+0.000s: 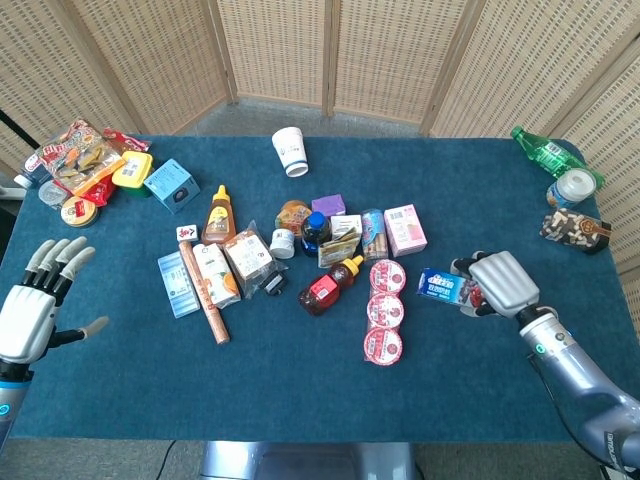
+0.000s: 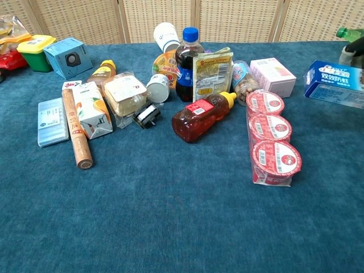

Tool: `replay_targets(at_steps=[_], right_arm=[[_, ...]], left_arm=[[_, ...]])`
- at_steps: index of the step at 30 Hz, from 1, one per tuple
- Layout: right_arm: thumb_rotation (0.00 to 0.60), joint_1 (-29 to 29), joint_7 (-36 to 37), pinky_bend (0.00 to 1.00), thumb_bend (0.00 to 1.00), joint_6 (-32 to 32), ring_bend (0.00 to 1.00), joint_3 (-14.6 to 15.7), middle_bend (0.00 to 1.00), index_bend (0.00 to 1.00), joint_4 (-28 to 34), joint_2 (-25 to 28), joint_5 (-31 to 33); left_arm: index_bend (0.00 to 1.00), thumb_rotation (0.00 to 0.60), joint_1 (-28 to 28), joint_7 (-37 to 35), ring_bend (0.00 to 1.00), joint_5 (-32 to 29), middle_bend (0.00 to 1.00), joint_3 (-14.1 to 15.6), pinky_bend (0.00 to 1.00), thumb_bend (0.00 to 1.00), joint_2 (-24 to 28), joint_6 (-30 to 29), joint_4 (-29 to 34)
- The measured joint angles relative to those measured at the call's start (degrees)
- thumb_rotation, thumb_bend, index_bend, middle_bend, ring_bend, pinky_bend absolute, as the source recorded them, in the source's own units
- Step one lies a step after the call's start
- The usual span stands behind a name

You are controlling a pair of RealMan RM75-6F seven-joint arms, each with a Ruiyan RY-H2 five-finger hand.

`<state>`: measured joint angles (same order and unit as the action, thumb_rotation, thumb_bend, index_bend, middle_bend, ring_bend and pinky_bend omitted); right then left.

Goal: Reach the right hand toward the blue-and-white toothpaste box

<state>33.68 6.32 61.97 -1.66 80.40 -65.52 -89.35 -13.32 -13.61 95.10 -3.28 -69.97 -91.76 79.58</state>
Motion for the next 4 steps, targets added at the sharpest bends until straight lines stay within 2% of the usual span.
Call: replay_targets(at_steps=[4], right_arm=[[0.600, -0.4, -1.0, 0.59, 0.16, 0.4, 0.45, -0.4, 0.59, 0.47, 1.3, 0.7, 0.1]], left_arm=[[0.10, 0.600, 0.0, 0.0, 0.00, 0.2, 0.00, 0.0, 0.00, 0.08, 0.0, -0.1, 0.0]])
